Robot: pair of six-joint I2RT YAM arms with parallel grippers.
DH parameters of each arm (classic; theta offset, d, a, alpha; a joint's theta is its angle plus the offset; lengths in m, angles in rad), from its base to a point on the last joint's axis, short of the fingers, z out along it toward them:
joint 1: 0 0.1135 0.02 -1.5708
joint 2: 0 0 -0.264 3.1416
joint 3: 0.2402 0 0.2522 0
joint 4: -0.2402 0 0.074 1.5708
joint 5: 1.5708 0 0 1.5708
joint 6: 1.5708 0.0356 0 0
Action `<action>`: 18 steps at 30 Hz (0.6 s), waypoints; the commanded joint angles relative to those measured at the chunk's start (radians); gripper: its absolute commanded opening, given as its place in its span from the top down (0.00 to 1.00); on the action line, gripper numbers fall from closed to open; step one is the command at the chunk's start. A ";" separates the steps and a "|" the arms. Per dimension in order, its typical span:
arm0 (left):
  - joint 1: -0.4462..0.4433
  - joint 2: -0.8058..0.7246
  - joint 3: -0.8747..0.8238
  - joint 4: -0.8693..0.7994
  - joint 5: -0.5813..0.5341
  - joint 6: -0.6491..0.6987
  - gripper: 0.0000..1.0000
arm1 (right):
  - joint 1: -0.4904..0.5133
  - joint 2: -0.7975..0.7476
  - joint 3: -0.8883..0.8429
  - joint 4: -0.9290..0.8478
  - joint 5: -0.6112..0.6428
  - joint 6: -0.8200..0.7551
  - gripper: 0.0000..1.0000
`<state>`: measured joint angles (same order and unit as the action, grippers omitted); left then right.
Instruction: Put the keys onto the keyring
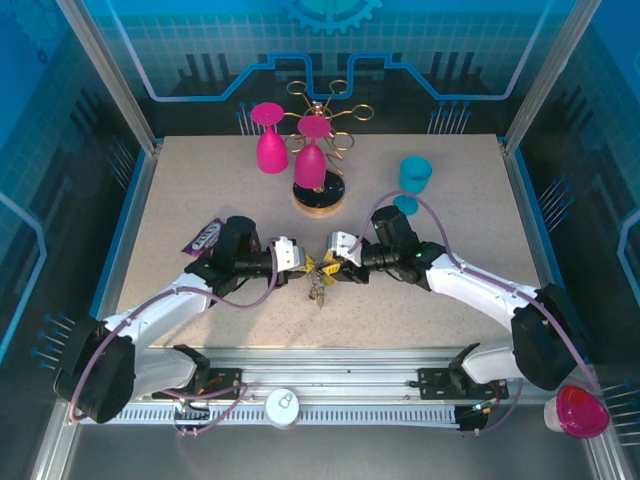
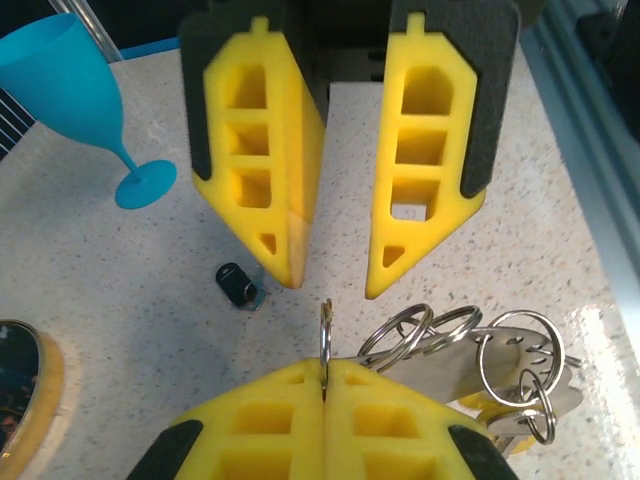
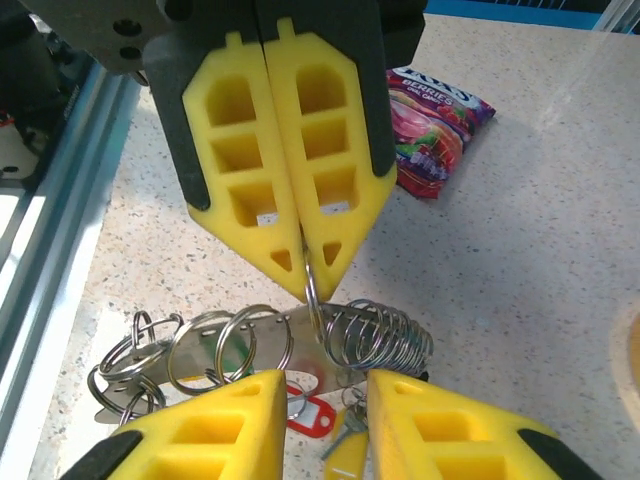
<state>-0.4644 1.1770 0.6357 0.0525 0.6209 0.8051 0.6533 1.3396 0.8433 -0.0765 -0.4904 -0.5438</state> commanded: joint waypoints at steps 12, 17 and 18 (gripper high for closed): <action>-0.032 -0.016 0.051 -0.041 -0.043 0.084 1.00 | 0.074 0.024 0.069 -0.033 0.058 -0.039 0.79; -0.032 -0.017 0.053 -0.039 -0.029 0.069 1.00 | 0.075 0.031 0.066 -0.026 0.064 -0.043 0.80; -0.032 -0.017 0.053 -0.038 -0.028 0.069 1.00 | 0.075 0.032 0.064 -0.026 0.068 -0.045 0.81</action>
<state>-0.4923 1.1740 0.6510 0.0078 0.5610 0.8894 0.7155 1.3617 0.8906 -0.1116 -0.4255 -0.5777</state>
